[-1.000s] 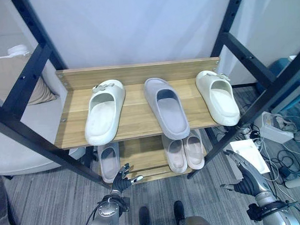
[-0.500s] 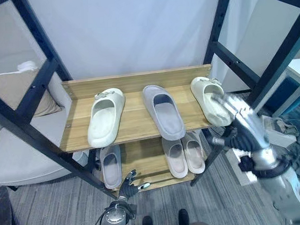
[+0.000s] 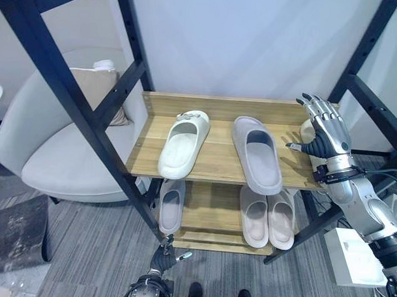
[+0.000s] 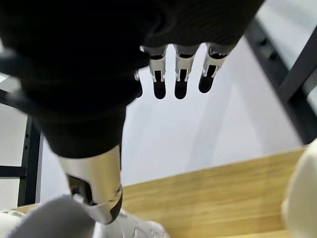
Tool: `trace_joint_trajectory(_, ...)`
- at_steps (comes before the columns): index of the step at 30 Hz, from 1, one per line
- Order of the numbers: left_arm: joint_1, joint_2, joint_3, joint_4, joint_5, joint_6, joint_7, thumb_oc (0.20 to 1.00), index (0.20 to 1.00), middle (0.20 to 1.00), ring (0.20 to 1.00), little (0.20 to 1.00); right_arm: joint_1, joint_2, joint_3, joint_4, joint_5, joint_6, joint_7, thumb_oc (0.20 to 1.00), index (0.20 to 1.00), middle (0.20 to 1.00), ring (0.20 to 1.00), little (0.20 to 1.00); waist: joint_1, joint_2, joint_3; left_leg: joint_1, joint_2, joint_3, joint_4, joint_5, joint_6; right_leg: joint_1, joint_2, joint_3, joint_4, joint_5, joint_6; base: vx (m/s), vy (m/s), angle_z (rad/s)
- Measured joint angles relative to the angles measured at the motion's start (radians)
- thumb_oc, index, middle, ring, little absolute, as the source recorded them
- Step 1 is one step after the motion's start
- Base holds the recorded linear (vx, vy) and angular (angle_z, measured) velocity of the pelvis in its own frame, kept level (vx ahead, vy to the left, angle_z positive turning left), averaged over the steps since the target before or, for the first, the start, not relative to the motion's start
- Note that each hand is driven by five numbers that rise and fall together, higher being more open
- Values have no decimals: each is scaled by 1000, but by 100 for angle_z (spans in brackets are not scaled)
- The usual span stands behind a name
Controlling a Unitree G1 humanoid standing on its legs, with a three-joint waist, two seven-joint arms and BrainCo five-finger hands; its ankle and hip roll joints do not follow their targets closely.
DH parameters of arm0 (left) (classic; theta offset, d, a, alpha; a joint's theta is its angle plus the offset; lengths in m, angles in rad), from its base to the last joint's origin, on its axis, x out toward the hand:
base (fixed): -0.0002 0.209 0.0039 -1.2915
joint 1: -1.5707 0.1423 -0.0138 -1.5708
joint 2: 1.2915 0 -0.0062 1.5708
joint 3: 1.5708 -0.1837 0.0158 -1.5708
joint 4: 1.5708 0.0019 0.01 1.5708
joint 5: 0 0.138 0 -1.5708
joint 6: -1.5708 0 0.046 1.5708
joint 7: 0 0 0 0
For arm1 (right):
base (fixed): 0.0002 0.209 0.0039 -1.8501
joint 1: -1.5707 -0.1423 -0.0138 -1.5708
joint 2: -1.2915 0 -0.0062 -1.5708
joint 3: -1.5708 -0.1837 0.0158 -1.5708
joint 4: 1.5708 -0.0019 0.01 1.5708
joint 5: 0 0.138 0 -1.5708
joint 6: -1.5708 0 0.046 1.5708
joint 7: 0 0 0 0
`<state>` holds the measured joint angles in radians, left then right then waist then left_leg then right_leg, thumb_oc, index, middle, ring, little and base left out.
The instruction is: Arrange the slippers neatly on the shoe rack.
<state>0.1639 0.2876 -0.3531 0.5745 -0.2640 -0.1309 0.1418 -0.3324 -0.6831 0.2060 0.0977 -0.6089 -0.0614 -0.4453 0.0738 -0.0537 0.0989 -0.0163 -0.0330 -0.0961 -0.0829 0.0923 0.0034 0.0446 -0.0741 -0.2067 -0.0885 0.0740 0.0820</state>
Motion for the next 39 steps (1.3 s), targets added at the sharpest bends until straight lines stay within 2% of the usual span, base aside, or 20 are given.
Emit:
trace_joint_trajectory(3, 5, 1, 2, 3, 0, 0, -6, 1000, 1000, 1000, 1000, 1000, -9, 8, 7, 19, 1, 8, -5, 1000, 1000, 1000, 1000, 1000, 23, 2, 6, -2, -1, -14, 1, 0, -3, 6, 0, -18, 0, -9, -4, 40, -1, 20)
trace_joint_trajectory(9, 19, 1, 1, 18, 0, 1, -14, 1000, 1000, 1000, 1000, 1000, -16, 67, 18, 21, 11, 10, -7, 1000, 1000, 1000, 1000, 1000, 31, -1, 25, -12, -3, -51, -4, 1, -11, 10, 1, -52, 0, -17, -5, 34, 2, 17)
trace_joint_trajectory(14, 18, 0, 0, 19, 0, 1, -14, 1000, 1000, 1000, 1000, 1000, -16, 78, 21, 57, 22, 9, 5, 1000, 1000, 1000, 1000, 1000, 49, -4, 29, -21, -7, -70, 2, 5, -10, 11, -1, -76, 0, -19, -1, 36, 13, 14)
trace_joint_trajectory(22, 3, 1, 1, 19, 0, 1, -14, 1000, 1000, 1000, 1000, 1000, -16, 74, 8, 73, 20, 23, 11, 1000, 1000, 1000, 1000, 1000, 53, -10, 35, -21, -9, -90, 2, 5, -13, 20, -1, -97, 0, -30, -4, 4, 7, 8)
trace_joint_trajectory(26, -6, 0, 4, 19, 0, 1, -12, 1000, 1000, 1000, 1000, 1000, -14, 75, -42, 39, 19, 29, -1, 1000, 1000, 1000, 1000, 1000, 49, -8, 38, -19, -9, -88, 2, 5, -13, 22, -1, -96, 0, -31, -4, 0, 0, 0)
trace_joint_trajectory(32, -21, -5, 3, 18, 0, 1, -5, 1000, 1000, 1000, 1000, 1000, -15, 105, -99, -176, 10, 21, -31, 1000, 1000, 1000, 1000, 1000, 45, -5, 40, -13, -8, -83, 2, 9, -7, 24, -1, -91, 0, -22, -16, -12, 10, -2)
trace_joint_trajectory(36, -26, -11, 3, 18, 0, 1, 0, 1000, 1000, 1000, 1000, 1000, -17, 125, -92, -217, 10, 2, -32, 1000, 1000, 1000, 1000, 1000, 46, -6, 40, -12, -8, -81, 2, 9, -7, 24, -1, -89, 0, -22, -16, -26, 13, -2)
trace_joint_trajectory(39, -20, -15, 2, 18, 0, 1, 7, 1000, 1000, 1000, 1000, 1000, -28, 161, -21, -229, 21, -16, -21, 1000, 1000, 1000, 1000, 1000, 47, -6, 41, -7, -7, -77, 2, 8, -8, 27, 0, -84, 0, -22, -16, -23, 14, -4)
